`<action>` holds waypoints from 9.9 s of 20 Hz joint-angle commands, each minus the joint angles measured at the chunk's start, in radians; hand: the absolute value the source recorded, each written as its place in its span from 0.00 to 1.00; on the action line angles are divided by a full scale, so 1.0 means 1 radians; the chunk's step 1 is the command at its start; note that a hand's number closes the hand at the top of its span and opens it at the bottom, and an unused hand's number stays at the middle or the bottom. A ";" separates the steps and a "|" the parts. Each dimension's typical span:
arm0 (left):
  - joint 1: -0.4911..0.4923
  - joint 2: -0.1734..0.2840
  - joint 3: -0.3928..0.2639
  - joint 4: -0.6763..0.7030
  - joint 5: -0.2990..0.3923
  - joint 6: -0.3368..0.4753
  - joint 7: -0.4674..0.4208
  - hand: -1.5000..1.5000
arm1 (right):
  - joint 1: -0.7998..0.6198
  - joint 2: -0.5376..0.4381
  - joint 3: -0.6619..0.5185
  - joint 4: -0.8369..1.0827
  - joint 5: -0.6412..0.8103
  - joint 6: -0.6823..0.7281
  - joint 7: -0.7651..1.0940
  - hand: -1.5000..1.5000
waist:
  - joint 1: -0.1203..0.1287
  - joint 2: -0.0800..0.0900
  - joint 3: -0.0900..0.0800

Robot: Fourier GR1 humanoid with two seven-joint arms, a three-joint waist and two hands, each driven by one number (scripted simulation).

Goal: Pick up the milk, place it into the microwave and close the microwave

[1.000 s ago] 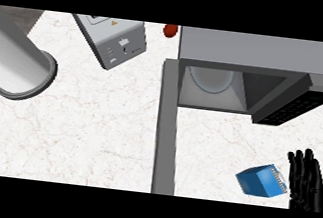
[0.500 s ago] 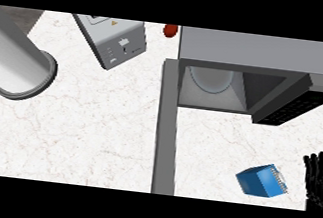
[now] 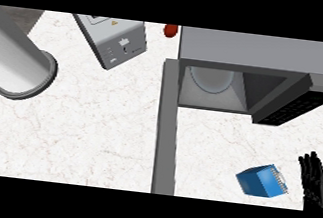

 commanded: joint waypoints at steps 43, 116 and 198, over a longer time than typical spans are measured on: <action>0.072 0.038 0.110 -0.007 0.134 -0.098 -0.010 0.00 | -0.386 -0.007 -0.098 0.785 -0.118 0.320 -0.375 1.00 | 0.005 -0.002 0.000; -0.099 0.092 0.377 0.279 0.197 -0.296 -0.037 0.00 | -1.209 0.112 0.034 1.165 -0.127 -0.457 -0.137 1.00 | 0.048 0.017 0.001; -0.229 0.079 0.317 0.451 0.036 -0.295 -0.127 0.00 | -1.298 -0.019 0.044 1.420 0.071 -0.774 -0.120 0.00 | 0.078 0.032 0.004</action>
